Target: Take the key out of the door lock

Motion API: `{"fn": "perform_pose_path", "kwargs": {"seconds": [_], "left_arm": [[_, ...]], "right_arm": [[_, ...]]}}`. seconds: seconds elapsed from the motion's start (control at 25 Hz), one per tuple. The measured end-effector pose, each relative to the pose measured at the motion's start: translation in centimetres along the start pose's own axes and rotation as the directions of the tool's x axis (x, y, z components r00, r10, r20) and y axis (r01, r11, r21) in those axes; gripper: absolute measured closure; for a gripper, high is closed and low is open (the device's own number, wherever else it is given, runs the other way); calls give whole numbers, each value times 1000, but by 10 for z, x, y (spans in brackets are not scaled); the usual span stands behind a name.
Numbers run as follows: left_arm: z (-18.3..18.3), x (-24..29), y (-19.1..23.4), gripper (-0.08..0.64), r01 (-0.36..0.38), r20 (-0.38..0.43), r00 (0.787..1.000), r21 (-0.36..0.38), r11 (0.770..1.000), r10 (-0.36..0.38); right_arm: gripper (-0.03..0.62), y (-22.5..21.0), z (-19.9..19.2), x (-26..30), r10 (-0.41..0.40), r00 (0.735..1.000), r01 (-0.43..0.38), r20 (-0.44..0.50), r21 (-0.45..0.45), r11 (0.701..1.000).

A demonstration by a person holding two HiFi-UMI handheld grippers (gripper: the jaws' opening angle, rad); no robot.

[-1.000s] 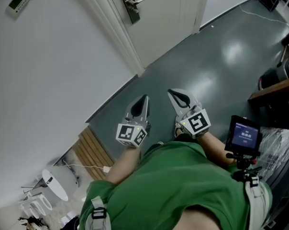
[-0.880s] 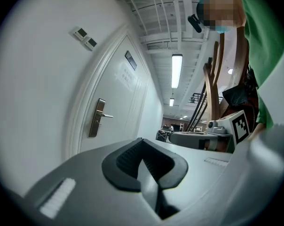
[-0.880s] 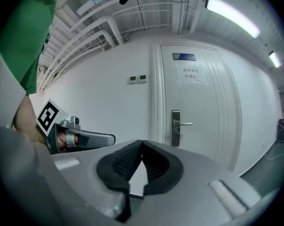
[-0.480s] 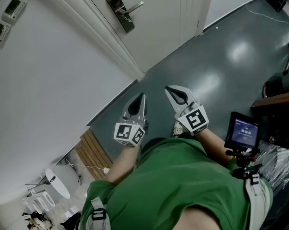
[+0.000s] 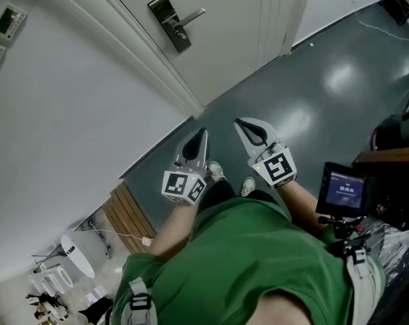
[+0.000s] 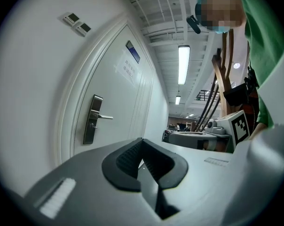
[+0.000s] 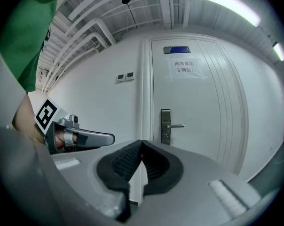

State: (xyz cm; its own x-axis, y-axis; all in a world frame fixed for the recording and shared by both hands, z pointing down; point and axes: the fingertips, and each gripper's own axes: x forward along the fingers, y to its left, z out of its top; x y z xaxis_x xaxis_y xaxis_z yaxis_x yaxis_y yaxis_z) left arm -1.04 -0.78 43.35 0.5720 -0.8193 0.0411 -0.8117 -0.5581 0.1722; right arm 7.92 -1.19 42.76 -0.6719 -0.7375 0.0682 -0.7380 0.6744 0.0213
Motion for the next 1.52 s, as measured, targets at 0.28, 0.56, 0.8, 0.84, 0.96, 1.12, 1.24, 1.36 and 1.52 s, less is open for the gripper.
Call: {"fn": "perform_pose_path", "kwargs": {"seconds": [0.28,0.56,0.8,0.84,0.96,1.12,1.24,1.36,1.52], "left_arm": [[-1,48,81,558,12,6,1000,-20,1000,-12],[34,67,107,558,35,39,999,4,999,-35],[45,98,204,558,65,39,997,-14,998,-65],[43,104,218,558,70,35,997,-14,997,-70],[47,110,217,558,83,31,996,-2,997,-83],[56,107,211,558,87,31,996,4,996,-87],[47,126,227,558,85,15,996,-3,996,-85],[35,156,249,558,62,1,998,-43,997,-62],[39,143,246,558,33,-16,999,-43,999,-33]], "right_arm": [[591,-28,-12,82,-15,999,15,-40,-14,1000],[591,-43,5,115,-37,998,37,-43,-14,999],[591,-62,-7,220,-90,993,94,-78,46,995],[591,-66,-10,234,-97,992,102,-82,53,993],[591,-76,-8,237,-118,990,124,-76,68,990],[591,-74,-1,236,-124,989,126,-85,19,992],[591,-89,-13,261,-109,987,106,-118,-32,994],[589,-114,-34,294,-94,983,81,-154,-90,993],[575,-107,-31,298,-91,983,62,-162,-173,983]]}}
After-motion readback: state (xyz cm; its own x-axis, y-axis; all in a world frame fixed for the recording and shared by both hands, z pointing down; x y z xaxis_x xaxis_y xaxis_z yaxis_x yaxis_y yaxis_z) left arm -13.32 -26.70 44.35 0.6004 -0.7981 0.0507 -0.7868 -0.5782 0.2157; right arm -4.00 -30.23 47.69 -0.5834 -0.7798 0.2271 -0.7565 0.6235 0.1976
